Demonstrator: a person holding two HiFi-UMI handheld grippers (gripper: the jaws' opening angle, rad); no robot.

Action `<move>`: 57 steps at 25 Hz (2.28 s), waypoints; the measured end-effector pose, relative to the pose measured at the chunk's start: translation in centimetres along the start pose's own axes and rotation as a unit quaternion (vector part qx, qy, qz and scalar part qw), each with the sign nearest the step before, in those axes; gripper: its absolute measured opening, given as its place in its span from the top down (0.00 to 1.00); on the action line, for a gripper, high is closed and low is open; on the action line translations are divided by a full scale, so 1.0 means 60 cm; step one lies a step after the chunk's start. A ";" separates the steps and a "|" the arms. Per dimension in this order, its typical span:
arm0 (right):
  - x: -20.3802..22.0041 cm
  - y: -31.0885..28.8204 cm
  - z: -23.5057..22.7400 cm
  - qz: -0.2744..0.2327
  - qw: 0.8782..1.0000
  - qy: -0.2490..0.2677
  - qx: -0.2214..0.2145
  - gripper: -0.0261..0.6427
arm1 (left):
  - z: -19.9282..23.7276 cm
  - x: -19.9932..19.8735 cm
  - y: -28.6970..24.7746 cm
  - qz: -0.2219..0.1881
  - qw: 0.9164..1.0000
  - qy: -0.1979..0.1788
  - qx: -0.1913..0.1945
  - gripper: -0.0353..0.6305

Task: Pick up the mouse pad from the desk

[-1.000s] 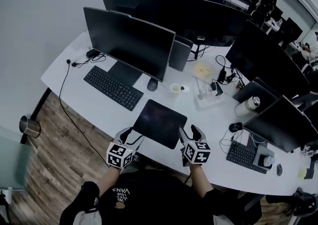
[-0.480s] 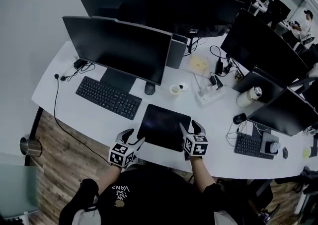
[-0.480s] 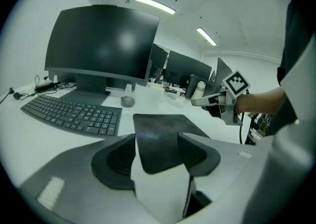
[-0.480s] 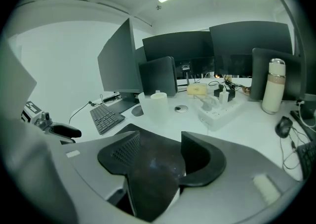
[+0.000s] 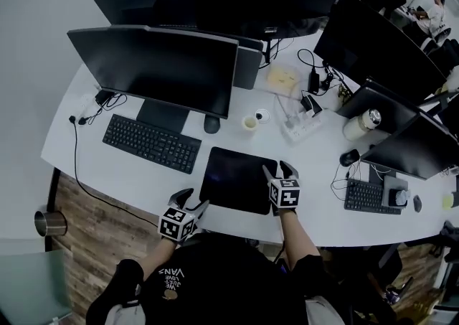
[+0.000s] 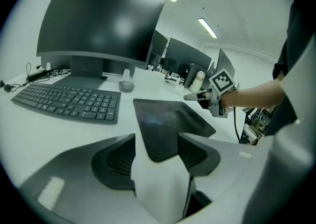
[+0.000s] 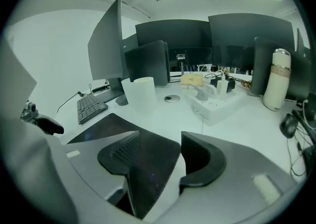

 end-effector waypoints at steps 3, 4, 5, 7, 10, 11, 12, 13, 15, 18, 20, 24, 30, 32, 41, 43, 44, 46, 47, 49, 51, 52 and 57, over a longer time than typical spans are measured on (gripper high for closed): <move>0.002 -0.024 -0.011 0.020 1.000 0.000 0.005 0.59 | 0.002 0.009 0.001 0.007 1.000 0.012 -0.004 0.59; 0.005 -0.031 -0.013 0.028 1.000 -0.001 0.005 0.59 | 0.002 0.012 0.001 0.009 1.000 0.016 -0.006 0.59; 0.008 -0.037 -0.016 0.035 0.999 -0.002 0.004 0.59 | 0.001 0.015 0.001 0.011 1.000 0.020 -0.007 0.59; 0.012 -0.045 -0.019 0.044 0.999 -0.001 0.002 0.59 | -0.003 0.018 -0.001 0.012 0.999 0.028 -0.010 0.59; 0.012 -0.050 -0.019 0.054 0.999 0.005 0.004 0.59 | -0.007 0.022 -0.003 0.010 0.999 0.041 -0.019 0.59; 0.012 -0.051 -0.018 0.057 0.998 0.008 0.004 0.59 | -0.008 0.023 -0.003 0.009 0.999 0.046 -0.023 0.59; 0.011 -0.051 -0.017 0.058 0.998 0.011 0.003 0.59 | -0.008 0.024 -0.003 0.008 0.998 0.050 -0.027 0.59; 0.011 -0.052 -0.016 0.059 0.998 0.014 0.002 0.59 | -0.008 0.024 -0.002 0.007 0.998 0.054 -0.031 0.59; 0.012 -0.053 -0.014 0.062 0.998 0.022 -0.004 0.60 | -0.008 0.025 -0.002 0.005 0.997 0.059 -0.040 0.59; 0.013 -0.053 -0.008 0.068 0.997 0.036 -0.022 0.67 | -0.012 0.024 -0.001 0.002 0.997 0.064 -0.051 0.59; 0.013 -0.053 -0.004 0.071 0.996 0.038 -0.029 0.72 | -0.014 0.023 -0.001 0.000 0.996 0.065 -0.057 0.59; 0.011 -0.049 -0.003 0.069 0.996 0.039 -0.030 0.75 | -0.014 0.019 -0.004 0.004 0.996 0.067 -0.067 0.58; 0.006 -0.037 0.011 0.058 0.996 0.044 -0.044 0.83 | -0.021 0.020 -0.012 0.030 0.993 0.079 -0.089 0.55; 0.006 -0.033 0.015 0.055 0.997 0.043 -0.045 0.85 | -0.025 0.020 -0.018 0.037 0.991 0.083 -0.097 0.53; 0.008 -0.013 0.025 0.046 0.997 0.042 -0.049 0.86 | -0.038 0.017 -0.048 0.047 0.987 0.110 -0.104 0.52; 0.009 -0.009 0.026 0.042 0.997 0.042 -0.051 0.86 | -0.039 0.015 -0.050 0.047 0.986 0.111 -0.112 0.52; 0.010 -0.008 0.026 0.041 0.997 0.041 -0.052 0.86 | -0.039 0.014 -0.052 0.048 0.986 0.112 -0.116 0.52; 0.011 -0.005 0.025 0.041 0.997 0.040 -0.053 0.86 | -0.039 0.013 -0.053 0.050 0.984 0.114 -0.127 0.52; 0.011 -0.005 0.026 0.042 0.997 0.040 -0.053 0.86 | -0.038 0.014 -0.053 0.051 0.983 0.116 -0.132 0.52; 0.011 -0.005 0.026 0.042 0.997 0.040 -0.055 0.86 | -0.037 0.014 -0.053 0.053 0.982 0.119 -0.138 0.53; 0.011 -0.005 0.027 0.042 0.997 0.041 -0.056 0.86 | -0.037 0.013 -0.055 0.058 0.982 0.117 -0.139 0.53; 0.011 -0.004 0.027 0.041 0.997 0.041 -0.057 0.86 | -0.038 0.012 -0.056 0.061 0.982 0.116 -0.136 0.53; 0.010 -0.002 0.028 0.039 0.997 0.041 -0.057 0.86 | -0.046 0.009 -0.062 0.068 0.982 0.125 -0.122 0.66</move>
Point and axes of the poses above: the fingertips, and each gripper's own axes: y backward along the fingers, z to its left, x out of its underside, the point moved 7 cm from there along y, backward along the fingers, and after that the axes turned 8 degrees about -y, right-handed, at the moved point
